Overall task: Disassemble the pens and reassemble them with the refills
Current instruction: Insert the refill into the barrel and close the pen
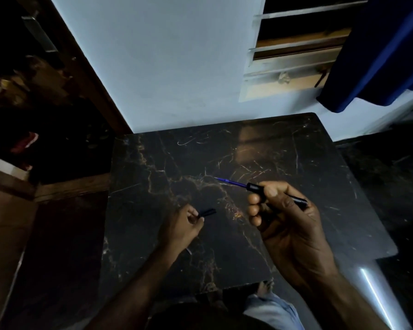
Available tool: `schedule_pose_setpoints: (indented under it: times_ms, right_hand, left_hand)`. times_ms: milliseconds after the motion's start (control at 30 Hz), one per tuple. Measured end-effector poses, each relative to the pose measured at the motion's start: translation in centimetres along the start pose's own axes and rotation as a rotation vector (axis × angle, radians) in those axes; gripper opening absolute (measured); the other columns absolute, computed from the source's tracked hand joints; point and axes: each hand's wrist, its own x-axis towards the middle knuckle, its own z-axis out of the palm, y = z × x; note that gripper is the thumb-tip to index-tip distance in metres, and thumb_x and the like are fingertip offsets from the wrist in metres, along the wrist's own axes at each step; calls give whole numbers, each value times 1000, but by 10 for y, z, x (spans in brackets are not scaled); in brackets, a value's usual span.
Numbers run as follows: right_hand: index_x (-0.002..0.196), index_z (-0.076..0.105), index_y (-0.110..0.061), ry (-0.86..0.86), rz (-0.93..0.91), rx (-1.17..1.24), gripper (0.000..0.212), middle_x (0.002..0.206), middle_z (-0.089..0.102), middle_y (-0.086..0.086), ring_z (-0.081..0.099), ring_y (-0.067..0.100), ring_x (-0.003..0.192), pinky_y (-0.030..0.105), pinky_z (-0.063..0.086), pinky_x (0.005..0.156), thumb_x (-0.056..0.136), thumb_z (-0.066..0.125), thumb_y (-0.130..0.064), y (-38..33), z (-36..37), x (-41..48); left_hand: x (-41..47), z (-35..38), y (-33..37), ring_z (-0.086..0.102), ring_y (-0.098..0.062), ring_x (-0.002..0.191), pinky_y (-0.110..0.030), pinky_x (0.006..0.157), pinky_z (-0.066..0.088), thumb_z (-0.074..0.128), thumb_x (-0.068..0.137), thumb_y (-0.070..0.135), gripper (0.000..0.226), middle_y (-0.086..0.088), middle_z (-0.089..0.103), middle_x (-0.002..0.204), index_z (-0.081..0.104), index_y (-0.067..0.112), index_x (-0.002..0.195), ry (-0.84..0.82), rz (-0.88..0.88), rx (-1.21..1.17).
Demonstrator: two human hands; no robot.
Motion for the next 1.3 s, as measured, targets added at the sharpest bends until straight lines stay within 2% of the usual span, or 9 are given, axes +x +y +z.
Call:
schedule_pose_setpoints:
  times_ms: [100, 333, 467, 733, 833, 900, 1000, 1100, 1300]
  right_hand:
    - [90, 69, -2, 37, -16, -12, 13, 79, 70, 18, 68, 21, 66, 26, 55, 56, 83, 70, -13, -4, -3, -3]
    - [90, 69, -2, 64, -34, -25, 10, 81, 69, 19, 68, 23, 68, 28, 54, 57, 86, 68, -11, -9, -10, -8]
    - [93, 69, -2, 59, -33, -12, 10, 82, 69, 20, 68, 23, 69, 28, 55, 58, 88, 66, -10, -11, -13, -10]
    - [91, 69, -2, 37, -27, -42, 12, 81, 70, 18, 68, 23, 68, 28, 55, 58, 86, 68, -13, -11, -11, -12]
    - [93, 67, 1, 27, -25, -50, 16, 81, 70, 18, 68, 23, 69, 29, 56, 58, 85, 69, -13, -12, -10, -12]
    - [94, 67, 1, 19, -33, -65, 16, 81, 70, 18, 69, 24, 69, 29, 56, 58, 85, 69, -13, -13, -10, -12]
    - [94, 69, 1, 24, -58, -100, 16, 80, 71, 19, 69, 24, 68, 30, 56, 57, 85, 69, -12, -14, -11, -10]
    - [94, 70, 0, 26, -85, -135, 16, 81, 71, 21, 69, 27, 68, 30, 56, 57, 84, 71, -12, -17, -12, -9]
    - [93, 70, 0, -50, -109, -176, 24, 81, 71, 21, 70, 28, 68, 31, 56, 58, 83, 80, -19, -20, -3, -7]
  left_hand:
    - [12, 17, -6, 75, -12, 80, -33, 71, 63, 86, 82, 42, 26, 18, 63, 70, 63, 30, 85, 6, -72, 110]
    - [32, 36, -5, 74, -16, 85, -35, 76, 64, 85, 83, 49, 33, 4, 75, 93, 67, 26, 99, -23, -169, 249]
    - [38, 36, -7, 75, -12, 76, -32, 67, 65, 84, 88, 39, 24, 3, 78, 91, 73, 23, 102, -23, -189, 225]
    - [28, 23, -19, 71, -14, 80, -30, 71, 59, 82, 91, 31, 14, 1, 80, 92, 76, 20, 98, 61, -203, 181]
    - [14, 4, -14, 73, -22, 80, -35, 71, 61, 81, 93, 22, 12, -3, 77, 89, 71, 18, 96, 72, -186, -94]
    - [-1, -16, 4, 71, -27, 75, -34, 56, 58, 80, 94, 10, 13, -6, 76, 83, 69, 16, 95, 47, -124, -441]
    - [-32, -59, 42, 72, -16, 68, -25, 49, 58, 86, 87, 15, 16, -4, 79, 81, 78, 27, 92, 81, 52, -827]
    - [-63, -102, 78, 76, -13, 79, -26, 58, 62, 83, 91, 36, 22, -5, 79, 94, 79, 23, 108, 67, 293, -956]
    - [-88, -145, 124, 71, -15, 83, -28, 58, 60, 83, 91, 34, 26, -4, 74, 92, 79, 15, 108, 97, 455, -1065]
